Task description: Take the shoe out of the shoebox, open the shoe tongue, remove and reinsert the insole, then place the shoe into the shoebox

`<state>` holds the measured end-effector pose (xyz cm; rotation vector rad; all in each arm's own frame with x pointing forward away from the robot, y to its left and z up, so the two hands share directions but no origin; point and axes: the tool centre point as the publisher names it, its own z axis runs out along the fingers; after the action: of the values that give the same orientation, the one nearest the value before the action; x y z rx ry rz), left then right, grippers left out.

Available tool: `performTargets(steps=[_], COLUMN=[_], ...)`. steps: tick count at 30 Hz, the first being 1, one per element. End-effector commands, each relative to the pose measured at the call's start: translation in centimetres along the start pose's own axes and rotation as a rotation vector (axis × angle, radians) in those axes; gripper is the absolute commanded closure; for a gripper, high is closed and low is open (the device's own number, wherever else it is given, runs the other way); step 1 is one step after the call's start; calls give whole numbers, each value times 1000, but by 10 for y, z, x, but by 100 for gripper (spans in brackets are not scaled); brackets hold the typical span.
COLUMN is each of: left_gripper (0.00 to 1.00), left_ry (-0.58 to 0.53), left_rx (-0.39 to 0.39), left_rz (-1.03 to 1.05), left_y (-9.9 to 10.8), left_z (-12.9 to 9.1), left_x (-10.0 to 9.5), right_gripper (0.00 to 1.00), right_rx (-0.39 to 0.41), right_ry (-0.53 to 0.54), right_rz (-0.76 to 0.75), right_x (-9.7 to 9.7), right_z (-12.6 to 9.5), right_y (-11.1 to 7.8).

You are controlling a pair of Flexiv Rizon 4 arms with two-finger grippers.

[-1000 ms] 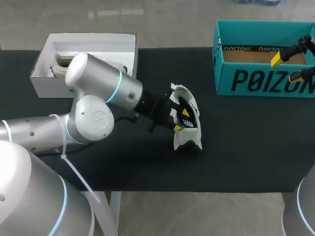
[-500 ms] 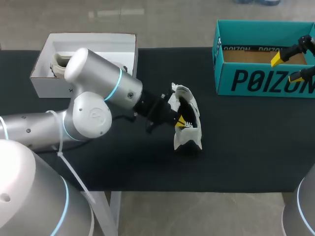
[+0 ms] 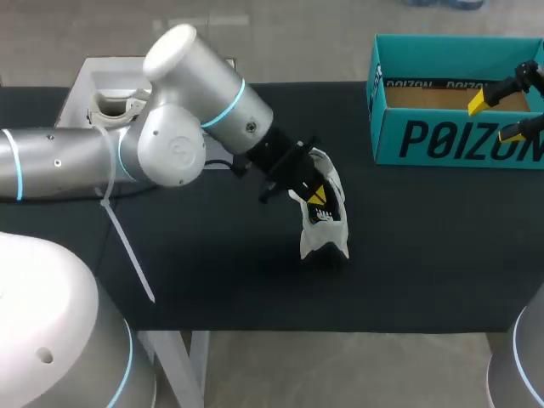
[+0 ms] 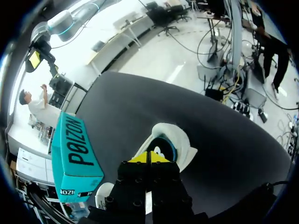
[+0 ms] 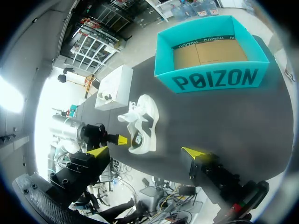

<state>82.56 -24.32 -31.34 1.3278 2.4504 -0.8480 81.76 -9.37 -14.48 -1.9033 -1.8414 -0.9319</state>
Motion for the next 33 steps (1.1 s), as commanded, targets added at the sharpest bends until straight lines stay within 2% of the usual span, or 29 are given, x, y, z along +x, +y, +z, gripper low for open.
performTargets(steps=[1, 3, 7, 9, 13, 18, 26, 33], left_gripper=[100, 100, 100, 100, 100, 100, 100, 100], left_ry=[495, 492, 450, 454, 437, 362, 399, 422], left_rx=[-180, -221, -182, -126, -109, -101, -44, -51], left_rz=[175, 256, 433, 488, 567, 583, 538, 507], left_y=[-3, 0, 5, 9, 17, 21, 17, 21], left_z=[-25, -25, -18, -12, -2, 18, 53, 81], left_x=[-7, -7, -7, -5, -5, -5, 16, 34], right_gripper=[0, 0, 0, 0, 0, 0, 0, 0], right_rx=[-1, -1, -1, -1, -1, -1, -1, -1], right_ry=[-4, -4, -4, -4, -4, -4, -4, -4], right_rz=[2, 2, 2, 2, 2, 2, 2, 2], right_x=[0, 0, 0, 0, 0, 0, 0, 0], right_z=[0, 0, 0, 0, 0, 0, 0, 0], right_y=[-1, -1, -1, -1, -1, -1, -1, -1])
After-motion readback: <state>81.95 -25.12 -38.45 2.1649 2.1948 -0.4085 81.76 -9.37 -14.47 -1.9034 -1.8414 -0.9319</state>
